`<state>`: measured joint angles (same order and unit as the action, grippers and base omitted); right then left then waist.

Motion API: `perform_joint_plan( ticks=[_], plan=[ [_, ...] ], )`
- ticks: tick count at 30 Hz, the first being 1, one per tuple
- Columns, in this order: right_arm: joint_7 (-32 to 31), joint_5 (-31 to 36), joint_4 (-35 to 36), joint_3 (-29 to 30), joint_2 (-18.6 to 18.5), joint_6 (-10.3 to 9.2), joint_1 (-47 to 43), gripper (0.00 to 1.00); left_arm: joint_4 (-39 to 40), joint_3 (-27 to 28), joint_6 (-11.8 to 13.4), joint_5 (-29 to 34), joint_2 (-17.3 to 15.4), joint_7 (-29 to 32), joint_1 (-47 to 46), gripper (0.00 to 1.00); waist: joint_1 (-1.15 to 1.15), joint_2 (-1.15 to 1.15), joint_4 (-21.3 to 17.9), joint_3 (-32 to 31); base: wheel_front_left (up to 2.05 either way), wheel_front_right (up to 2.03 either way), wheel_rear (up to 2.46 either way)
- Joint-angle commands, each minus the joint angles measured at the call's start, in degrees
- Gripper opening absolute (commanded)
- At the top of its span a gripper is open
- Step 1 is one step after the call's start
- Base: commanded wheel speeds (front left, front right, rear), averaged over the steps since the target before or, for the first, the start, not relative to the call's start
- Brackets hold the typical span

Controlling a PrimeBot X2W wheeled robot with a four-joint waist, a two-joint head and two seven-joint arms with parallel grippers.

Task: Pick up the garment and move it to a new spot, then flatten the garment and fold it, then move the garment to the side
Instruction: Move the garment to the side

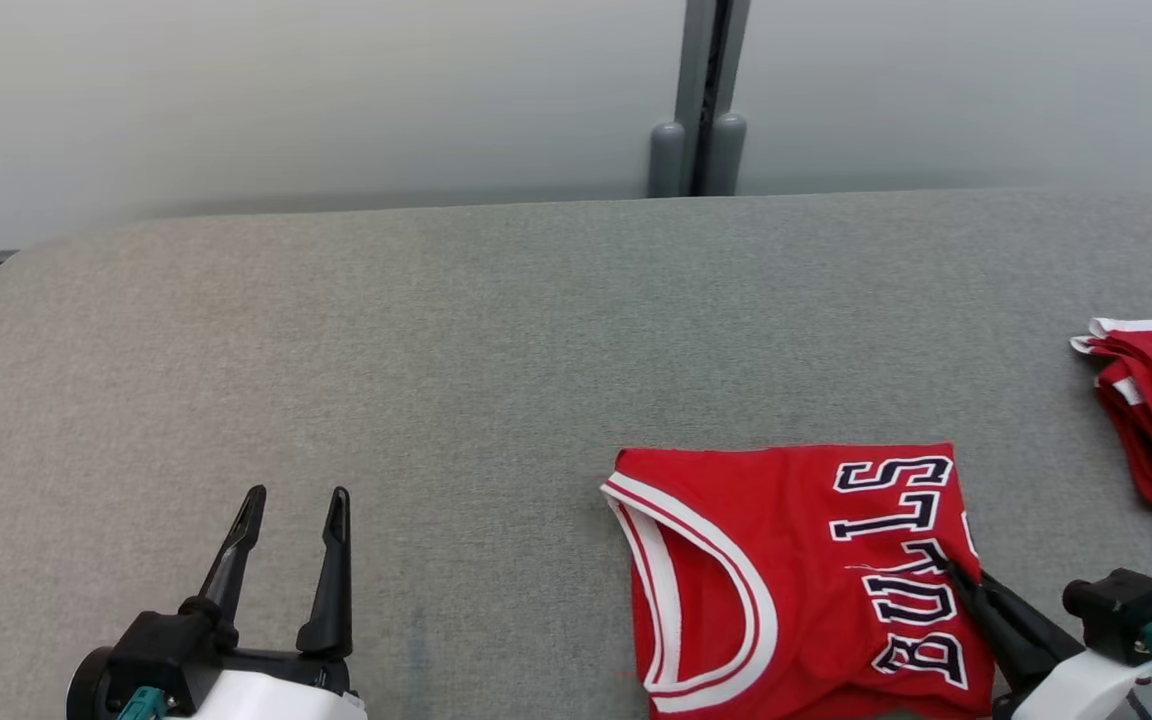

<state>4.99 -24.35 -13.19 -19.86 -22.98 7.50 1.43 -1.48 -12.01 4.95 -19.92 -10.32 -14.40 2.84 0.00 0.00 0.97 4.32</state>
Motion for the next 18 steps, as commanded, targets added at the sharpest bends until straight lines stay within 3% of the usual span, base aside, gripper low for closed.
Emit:
perform_joint_plan(
  ticks=[1, 8, 18],
  plan=[
    [-0.9, 0.5, 1.1, 0.7, -1.3, -0.02, -0.6, 0.00, 0.3, 0.1, 0.3, -0.4, -0.5, 0.1, 0.2, 1.00, 0.00, 0.00, -2.8, -1.3, 0.00, 0.00, 0.00],
    [-3.1, 0.4, 3.4, 1.1, -3.0, -0.02, 0.0, 0.00, 0.8, -0.3, 0.6, -0.5, -0.5, 0.5, 0.0, 1.00, 0.00, 0.00, -6.0, -1.3, 0.00, 0.00, 0.00],
    [-2.8, -0.3, 3.2, 0.0, -3.9, -0.02, 2.7, 0.00, 1.5, -0.1, 0.8, -0.4, -0.9, 0.4, -1.2, 1.00, 0.00, 0.00, -7.5, 0.5, 0.00, 0.00, 0.00]
  ],
)
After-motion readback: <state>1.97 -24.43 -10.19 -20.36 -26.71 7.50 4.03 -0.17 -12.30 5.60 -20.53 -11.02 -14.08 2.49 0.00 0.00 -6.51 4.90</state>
